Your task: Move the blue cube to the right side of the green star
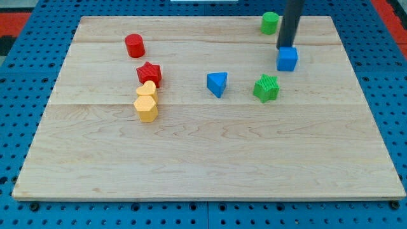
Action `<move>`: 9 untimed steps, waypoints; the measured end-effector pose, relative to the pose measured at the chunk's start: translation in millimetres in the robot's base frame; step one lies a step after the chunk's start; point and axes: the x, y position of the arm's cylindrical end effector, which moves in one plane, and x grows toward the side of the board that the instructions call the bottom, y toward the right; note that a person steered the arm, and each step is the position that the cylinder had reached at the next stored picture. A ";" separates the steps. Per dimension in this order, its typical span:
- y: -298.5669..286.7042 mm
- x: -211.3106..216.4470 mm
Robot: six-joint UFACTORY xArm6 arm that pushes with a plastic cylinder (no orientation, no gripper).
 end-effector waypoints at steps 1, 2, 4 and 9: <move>-0.9 26.8; -16.0 23.8; -21.6 37.8; 14.3 -14.5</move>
